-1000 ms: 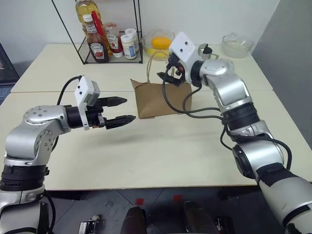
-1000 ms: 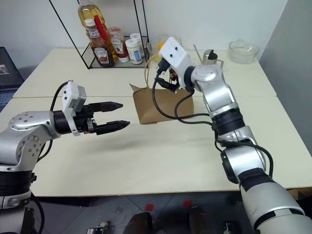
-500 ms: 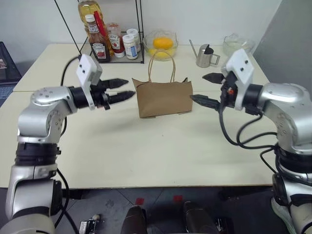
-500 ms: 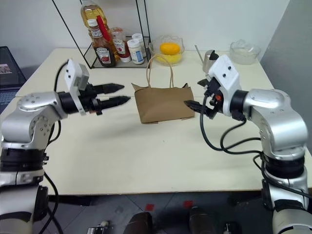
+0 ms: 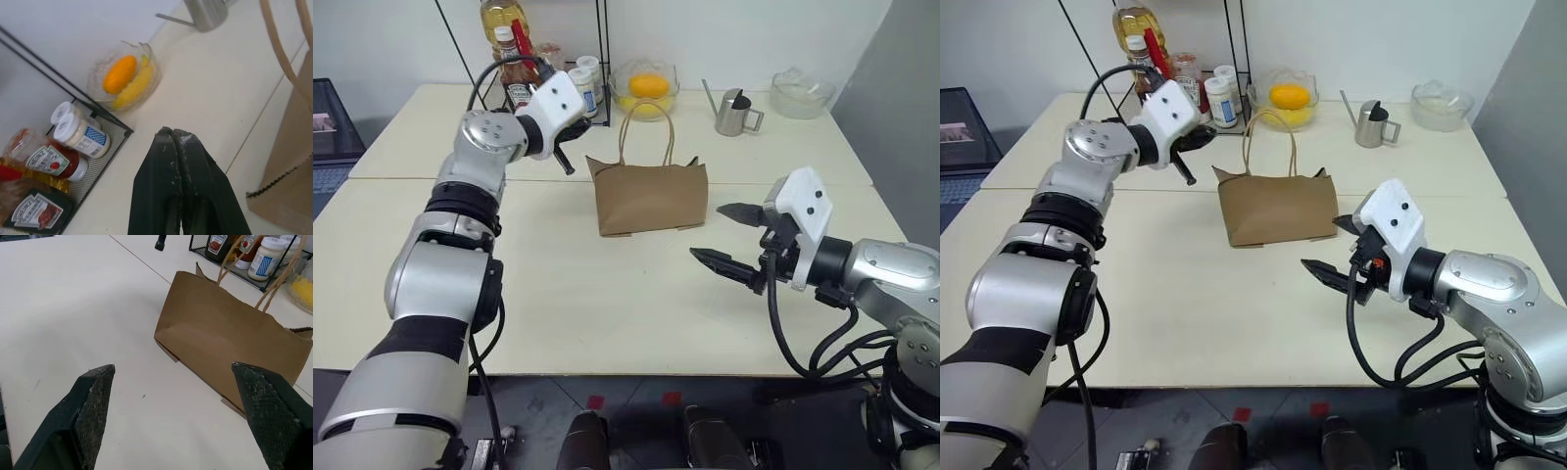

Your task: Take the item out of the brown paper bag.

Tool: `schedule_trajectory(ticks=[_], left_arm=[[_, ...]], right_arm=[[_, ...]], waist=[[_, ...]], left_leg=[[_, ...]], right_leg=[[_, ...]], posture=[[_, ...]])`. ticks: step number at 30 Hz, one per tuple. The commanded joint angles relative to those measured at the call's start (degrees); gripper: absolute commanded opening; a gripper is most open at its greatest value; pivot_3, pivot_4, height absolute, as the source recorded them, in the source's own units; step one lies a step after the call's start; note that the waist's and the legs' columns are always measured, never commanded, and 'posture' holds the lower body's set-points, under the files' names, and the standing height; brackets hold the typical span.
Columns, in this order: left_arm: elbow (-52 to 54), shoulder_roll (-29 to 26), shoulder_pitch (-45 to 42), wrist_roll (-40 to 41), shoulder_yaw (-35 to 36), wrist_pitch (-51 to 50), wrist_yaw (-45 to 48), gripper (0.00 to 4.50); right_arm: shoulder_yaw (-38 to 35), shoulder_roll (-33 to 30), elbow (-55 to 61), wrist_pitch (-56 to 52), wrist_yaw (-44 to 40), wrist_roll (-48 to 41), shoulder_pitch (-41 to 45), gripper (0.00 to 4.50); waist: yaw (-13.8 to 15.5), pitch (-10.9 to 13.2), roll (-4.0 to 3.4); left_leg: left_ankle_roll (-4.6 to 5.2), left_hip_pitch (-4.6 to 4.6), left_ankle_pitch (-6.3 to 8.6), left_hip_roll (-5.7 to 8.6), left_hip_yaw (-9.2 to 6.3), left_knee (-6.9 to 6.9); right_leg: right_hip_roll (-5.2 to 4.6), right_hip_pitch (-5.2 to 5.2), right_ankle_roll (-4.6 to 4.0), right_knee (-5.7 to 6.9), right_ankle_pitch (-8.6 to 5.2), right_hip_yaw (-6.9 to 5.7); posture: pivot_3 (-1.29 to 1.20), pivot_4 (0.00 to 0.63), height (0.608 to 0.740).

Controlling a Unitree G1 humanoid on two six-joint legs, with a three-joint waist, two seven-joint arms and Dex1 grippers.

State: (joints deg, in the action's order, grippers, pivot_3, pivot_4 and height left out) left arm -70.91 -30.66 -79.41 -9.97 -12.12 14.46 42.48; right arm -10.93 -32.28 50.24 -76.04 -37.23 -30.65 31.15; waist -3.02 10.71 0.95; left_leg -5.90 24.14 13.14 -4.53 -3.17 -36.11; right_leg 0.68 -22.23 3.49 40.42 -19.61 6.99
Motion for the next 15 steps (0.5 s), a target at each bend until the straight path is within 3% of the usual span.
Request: schedule_trajectory(ticks=[1,5,15], left_arm=[[-3.20,1.06,-3.03,-3.02,-0.55,1.73,-1.97,0.04],[-5.02,2.84,-3.46,-4.59,-0.69,0.87,1.51,0.04],[-4.34,3.72,-4.73,-1.77,2.18,-1.14,23.27,0.04]], right_arm=[[-2.99,-1.38,2.39,-0.48,1.56,-2.17,-0.03,4.02],[-5.06,-2.77,3.38,-1.56,2.27,-4.46,-0.80,4.02],[-11.37,-7.92,5.00,-4.08,1.73,-12.35,-3.95,4.02]], waist=[[-0.09,0.00,0.00],[-0.05,0.00,0.00],[-0.04,0.00,0.00]], left_leg=[[-0.04,0.00,-0.02,0.00,0.00,0.02],[-0.05,0.02,-0.03,0.00,-0.01,0.04],[-0.05,0.08,-0.04,0.00,-0.01,0.02]], right_leg=[[0.00,0.00,0.00,0.00,0.00,0.00],[0.00,0.00,0.00,0.00,0.00,-0.02],[0.00,0.02,0.00,-0.01,0.00,-0.03]], posture=[[0.00,0.150,0.740],[0.00,0.150,0.740],[0.00,0.150,0.740]])
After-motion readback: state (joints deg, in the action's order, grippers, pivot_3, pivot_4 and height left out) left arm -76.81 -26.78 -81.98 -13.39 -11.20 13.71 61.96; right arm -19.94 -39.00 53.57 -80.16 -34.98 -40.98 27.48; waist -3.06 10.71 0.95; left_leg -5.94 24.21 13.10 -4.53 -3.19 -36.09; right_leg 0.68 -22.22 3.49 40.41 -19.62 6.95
